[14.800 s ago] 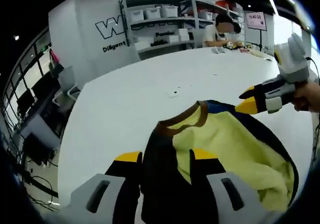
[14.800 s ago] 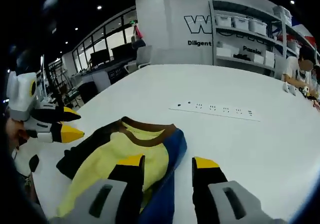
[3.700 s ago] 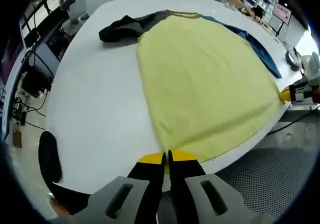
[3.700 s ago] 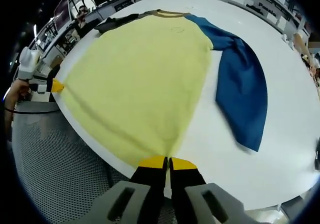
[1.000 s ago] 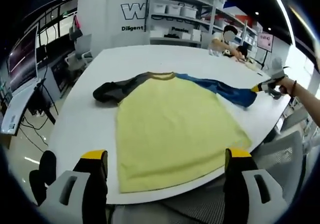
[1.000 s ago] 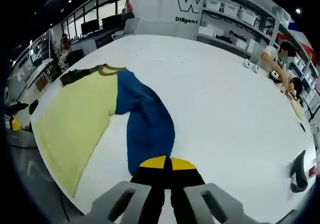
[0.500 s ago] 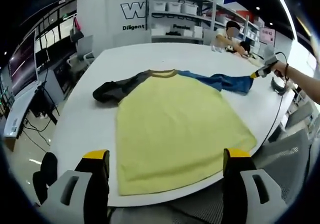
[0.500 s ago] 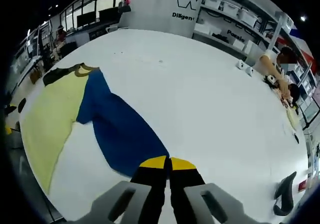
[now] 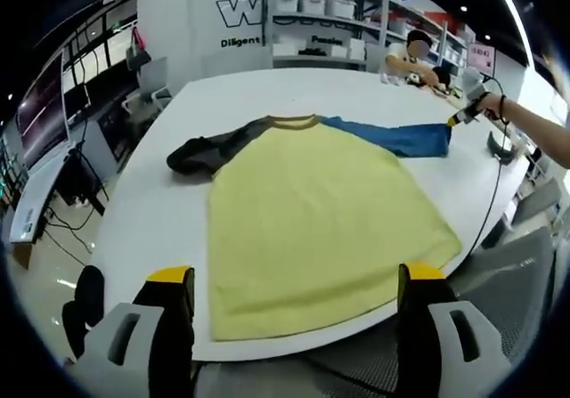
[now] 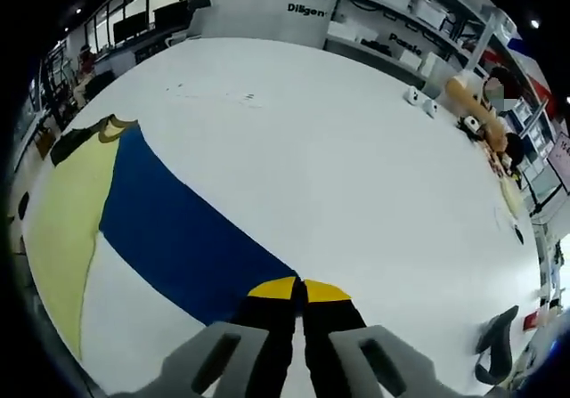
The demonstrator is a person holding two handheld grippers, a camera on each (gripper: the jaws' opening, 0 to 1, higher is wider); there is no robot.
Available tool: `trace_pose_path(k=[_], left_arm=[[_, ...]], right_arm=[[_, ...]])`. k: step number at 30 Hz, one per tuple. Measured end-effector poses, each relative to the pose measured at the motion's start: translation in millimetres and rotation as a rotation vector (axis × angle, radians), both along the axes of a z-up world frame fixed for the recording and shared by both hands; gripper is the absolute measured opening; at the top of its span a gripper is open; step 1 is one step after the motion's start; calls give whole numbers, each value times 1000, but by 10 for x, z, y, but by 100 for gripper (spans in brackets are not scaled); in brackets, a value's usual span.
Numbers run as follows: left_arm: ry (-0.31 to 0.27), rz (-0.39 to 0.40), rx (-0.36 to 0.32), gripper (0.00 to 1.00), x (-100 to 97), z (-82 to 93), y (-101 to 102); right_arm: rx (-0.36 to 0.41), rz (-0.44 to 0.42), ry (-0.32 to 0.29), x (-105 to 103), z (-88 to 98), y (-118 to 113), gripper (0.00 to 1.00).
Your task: Fold the garment on the visible template until the final outline fits inside the template.
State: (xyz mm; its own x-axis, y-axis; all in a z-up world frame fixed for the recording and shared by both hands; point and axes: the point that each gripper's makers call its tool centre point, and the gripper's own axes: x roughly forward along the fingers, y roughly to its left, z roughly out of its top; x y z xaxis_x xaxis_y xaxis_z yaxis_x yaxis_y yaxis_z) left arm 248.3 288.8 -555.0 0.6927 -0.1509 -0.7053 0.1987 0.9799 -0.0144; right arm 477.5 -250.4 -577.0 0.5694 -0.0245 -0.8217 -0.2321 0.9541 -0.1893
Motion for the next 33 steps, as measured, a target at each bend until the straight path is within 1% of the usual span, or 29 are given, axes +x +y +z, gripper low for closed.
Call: trace_pose_path(k=[1, 2, 3, 4, 5, 6, 7, 8, 9, 10, 12, 14, 16, 17, 20, 23, 24, 26, 27, 28, 29, 31, 32, 33], left_arm=[[1, -2, 3, 95, 8, -1, -1], [0, -4, 1, 95, 18, 3, -8], [-2, -3, -2, 95, 27, 7, -13], [-4, -4, -3, 96, 32, 10, -17], [-7, -9, -6, 96, 40, 24, -33], [-8, -8, -6, 96, 43, 26, -33], [-12, -6, -6, 95, 51, 31, -34], [-14, -6, -6, 95, 54, 35, -40], [-16, -7, -7, 95, 56, 38, -48], [-17, -7, -10, 95, 58, 36, -58], [-6, -13, -6, 94, 45, 20, -71], [-7, -14, -3, 94, 44, 18, -69], [-9, -16, -6, 93, 42, 31, -73], [-9, -13, -4, 92, 41, 39, -65], [-22, 0, 4, 92, 45, 81, -22], [-21, 2, -1, 93, 42, 91, -18], [-23, -1, 0, 93, 43, 91, -18], [-19, 3, -1, 93, 39, 81, -15], [-16, 4, -3, 93, 36, 76, -17], [-14, 6, -5, 93, 32, 65, -26], [-13, 4, -3, 92, 29, 60, -32], [-5, -5, 2, 92, 17, 47, -46], [-5, -5, 1, 92, 17, 47, -46], [-3, -5, 0, 92, 14, 46, -48]], right_arm=[[-3, -6, -7, -4, 11, -13, 2], [7, -26, -29, -1, 28, -29, 8], [36, -52, -56, 8, 40, -26, 19], [45, -61, -61, 5, 43, -28, 29], [94, -88, -63, -45, 20, -14, 36], [125, -113, -68, -61, 7, -10, 43], [154, -123, -78, -77, -2, 3, 44], [182, -142, -75, -131, -30, 5, 44], [195, -168, -69, -177, -58, -9, 42], [198, -197, -62, -238, -117, -49, 42], [204, -223, -43, -353, -240, -61, 42], [236, -259, -8, -471, -374, -27, 41], [271, -273, -3, -522, -450, 28, 39], [275, -276, 5, -545, -478, 40, 38], [282, -291, 6, -560, -537, 64, 31], [276, -292, 18, -562, -593, 88, 17], [269, -291, 22, -564, -610, 95, 15], [263, -285, 36, -573, -638, 109, 14], [259, -289, 39, -581, -637, 107, 13], [245, -268, 43, -568, -618, 111, 12], [243, -269, 43, -562, -611, 108, 11], [248, -257, 49, -548, -599, 142, 1], [247, -255, 48, -547, -591, 152, 0], [228, -231, 40, -528, -545, 177, 0]])
